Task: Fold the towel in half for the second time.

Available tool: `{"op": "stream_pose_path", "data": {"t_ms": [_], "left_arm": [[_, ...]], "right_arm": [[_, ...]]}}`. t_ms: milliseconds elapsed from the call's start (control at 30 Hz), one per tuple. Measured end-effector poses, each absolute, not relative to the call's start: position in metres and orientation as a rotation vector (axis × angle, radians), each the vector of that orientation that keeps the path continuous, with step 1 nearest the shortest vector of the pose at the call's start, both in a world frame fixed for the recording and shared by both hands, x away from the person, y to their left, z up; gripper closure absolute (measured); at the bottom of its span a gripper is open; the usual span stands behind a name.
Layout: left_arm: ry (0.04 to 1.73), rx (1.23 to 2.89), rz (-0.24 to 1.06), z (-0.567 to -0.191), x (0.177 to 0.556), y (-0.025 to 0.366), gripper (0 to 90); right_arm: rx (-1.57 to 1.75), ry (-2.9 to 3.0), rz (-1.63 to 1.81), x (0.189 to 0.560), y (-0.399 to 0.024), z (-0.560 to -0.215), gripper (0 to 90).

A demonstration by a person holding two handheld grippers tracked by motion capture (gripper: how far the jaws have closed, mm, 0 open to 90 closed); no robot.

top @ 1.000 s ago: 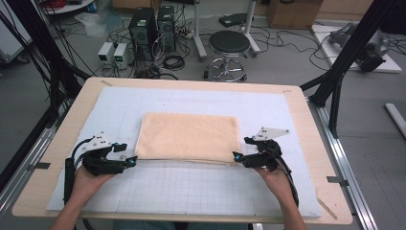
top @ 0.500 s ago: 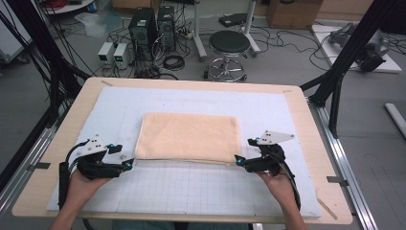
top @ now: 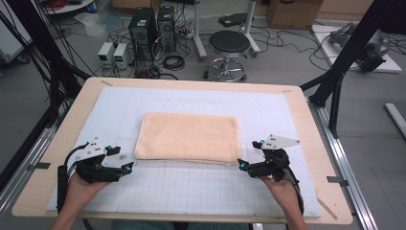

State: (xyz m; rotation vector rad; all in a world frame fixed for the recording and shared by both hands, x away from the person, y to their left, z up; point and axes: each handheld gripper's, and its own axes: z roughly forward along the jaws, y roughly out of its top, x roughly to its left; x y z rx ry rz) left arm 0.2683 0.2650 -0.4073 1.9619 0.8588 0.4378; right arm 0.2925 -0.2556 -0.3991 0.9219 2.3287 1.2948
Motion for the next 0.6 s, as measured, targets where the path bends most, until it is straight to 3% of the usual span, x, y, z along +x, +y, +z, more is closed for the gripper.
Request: {"op": "stream_pose_path", "data": {"t_ms": [600], "left_arm": [[0.874,1.949,0.441,-0.406,0.257,0.267,12.2]], "right_arm": [[0.941,2.294,1.302,0.273,-0.268,-0.398,12.3]]}}
